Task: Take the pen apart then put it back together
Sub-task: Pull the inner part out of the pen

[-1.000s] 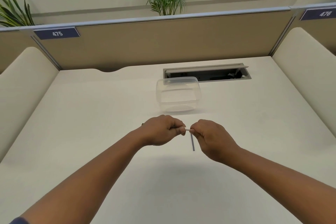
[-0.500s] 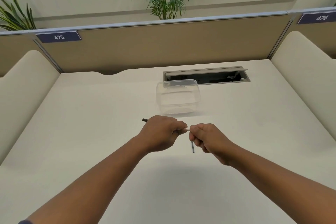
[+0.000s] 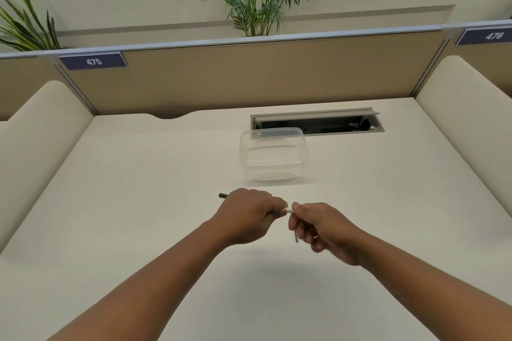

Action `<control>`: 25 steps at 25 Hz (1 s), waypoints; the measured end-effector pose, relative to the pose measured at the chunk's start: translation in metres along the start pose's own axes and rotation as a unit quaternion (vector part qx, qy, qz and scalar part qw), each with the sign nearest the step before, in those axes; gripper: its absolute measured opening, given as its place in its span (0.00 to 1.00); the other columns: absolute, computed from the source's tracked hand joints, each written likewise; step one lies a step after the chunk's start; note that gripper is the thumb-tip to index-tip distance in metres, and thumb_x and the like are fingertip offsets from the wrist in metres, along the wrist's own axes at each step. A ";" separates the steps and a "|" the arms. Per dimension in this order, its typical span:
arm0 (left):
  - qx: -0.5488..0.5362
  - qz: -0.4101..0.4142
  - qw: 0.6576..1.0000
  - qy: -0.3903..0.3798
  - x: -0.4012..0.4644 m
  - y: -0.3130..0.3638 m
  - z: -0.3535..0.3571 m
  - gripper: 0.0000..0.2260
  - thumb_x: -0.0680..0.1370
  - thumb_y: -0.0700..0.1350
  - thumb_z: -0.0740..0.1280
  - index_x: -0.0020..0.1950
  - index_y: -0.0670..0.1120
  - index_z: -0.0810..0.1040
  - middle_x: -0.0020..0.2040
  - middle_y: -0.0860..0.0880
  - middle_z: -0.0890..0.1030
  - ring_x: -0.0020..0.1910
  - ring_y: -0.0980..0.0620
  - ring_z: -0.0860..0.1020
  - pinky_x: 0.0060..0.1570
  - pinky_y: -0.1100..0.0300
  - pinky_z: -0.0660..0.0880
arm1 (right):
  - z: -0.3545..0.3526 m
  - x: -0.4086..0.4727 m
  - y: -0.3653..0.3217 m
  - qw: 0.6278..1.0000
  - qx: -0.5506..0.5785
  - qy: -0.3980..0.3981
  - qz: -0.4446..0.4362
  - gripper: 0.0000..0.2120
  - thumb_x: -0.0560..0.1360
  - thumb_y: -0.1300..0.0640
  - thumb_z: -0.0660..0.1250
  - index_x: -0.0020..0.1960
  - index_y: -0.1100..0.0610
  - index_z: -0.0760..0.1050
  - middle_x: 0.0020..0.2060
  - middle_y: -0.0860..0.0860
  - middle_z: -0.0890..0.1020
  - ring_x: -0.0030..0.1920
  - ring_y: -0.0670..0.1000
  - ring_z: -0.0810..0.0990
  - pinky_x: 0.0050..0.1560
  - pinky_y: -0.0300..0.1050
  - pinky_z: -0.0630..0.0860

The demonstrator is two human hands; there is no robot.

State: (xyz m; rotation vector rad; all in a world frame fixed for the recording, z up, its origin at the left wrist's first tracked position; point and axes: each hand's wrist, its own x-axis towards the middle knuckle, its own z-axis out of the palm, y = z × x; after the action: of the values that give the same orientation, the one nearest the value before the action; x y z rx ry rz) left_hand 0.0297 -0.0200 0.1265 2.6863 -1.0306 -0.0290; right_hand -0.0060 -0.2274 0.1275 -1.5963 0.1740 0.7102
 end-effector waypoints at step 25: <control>-0.155 -0.163 0.966 -0.125 0.001 -0.008 -0.019 0.11 0.82 0.61 0.57 0.46 0.61 0.76 0.32 0.61 0.75 0.34 0.57 0.72 0.45 0.53 0.76 | -0.014 0.002 0.005 0.904 -0.327 0.110 -0.253 0.09 0.81 0.55 0.62 0.52 0.50 0.81 0.39 0.45 0.78 0.43 0.47 0.75 0.43 0.38 0.72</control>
State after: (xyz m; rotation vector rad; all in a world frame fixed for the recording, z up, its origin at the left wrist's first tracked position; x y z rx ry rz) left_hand 0.0378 -0.0107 0.1427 2.5677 -0.5702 -0.5561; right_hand -0.0022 -0.2409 0.1215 -2.2437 -0.3487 0.1700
